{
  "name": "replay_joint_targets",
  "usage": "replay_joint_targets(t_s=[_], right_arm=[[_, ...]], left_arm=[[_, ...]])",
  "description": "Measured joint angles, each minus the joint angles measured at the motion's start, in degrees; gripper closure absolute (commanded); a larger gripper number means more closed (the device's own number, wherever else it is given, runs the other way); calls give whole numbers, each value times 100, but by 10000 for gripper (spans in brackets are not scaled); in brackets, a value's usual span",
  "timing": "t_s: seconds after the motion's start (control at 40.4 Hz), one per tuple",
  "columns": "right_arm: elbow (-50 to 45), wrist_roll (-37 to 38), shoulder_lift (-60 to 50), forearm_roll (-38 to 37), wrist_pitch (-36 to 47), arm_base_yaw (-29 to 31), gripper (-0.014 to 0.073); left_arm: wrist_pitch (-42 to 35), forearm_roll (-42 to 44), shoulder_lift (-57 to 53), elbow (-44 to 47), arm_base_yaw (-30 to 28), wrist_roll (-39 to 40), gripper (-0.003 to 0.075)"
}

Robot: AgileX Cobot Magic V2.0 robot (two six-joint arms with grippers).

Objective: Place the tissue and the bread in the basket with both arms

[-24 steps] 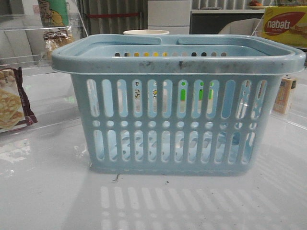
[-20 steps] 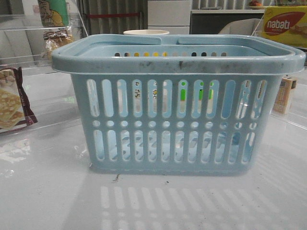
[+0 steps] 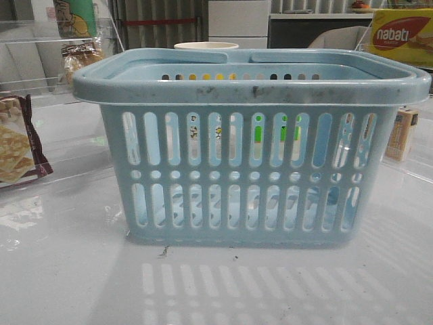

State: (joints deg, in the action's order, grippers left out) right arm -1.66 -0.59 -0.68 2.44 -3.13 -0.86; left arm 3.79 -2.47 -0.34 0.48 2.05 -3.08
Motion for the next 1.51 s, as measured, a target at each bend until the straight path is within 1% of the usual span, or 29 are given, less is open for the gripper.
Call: replay_joint_targets(t_s=[0.248,0.322,0.446,0.619,0.743,0.842,0.99,1.114,1.262,1.361,1.51], right_arm=[[15,0,0,102,141,0,540],[217,0,0,105,52,0,540],[842,0,0,114,-229,0,540],[1882,0,125,74,-745,0,540],[2623,0,621,-21,-1111,0,540],[3163,0,1121,-37,-1431,0,540],[3851,0,1927,-48,-2033,0,540],[4105,0,2539,-73,-2593,0,540],[4123,0,3177,-168,-3226,0,540],[4123,0,3542,-179,-3458,0,540],[4123,0,3958,-189,-3712,0,540]], left_arm=[[-338,0,0,-32,0,0,629],[-337,0,0,-190,0,0,629],[-218,0,0,-709,0,0,629],[232,0,0,-1686,0,0,629],[486,0,96,-2384,0,0,629],[645,0,467,-2936,0,0,629],[1264,0,1211,-3655,0,0,629],[2003,78,1897,-4053,0,-10,629],[2821,323,2621,-4103,0,-10,629],[3279,387,3071,-4103,0,-10,629],[3572,400,3549,-4103,0,-10,629]])
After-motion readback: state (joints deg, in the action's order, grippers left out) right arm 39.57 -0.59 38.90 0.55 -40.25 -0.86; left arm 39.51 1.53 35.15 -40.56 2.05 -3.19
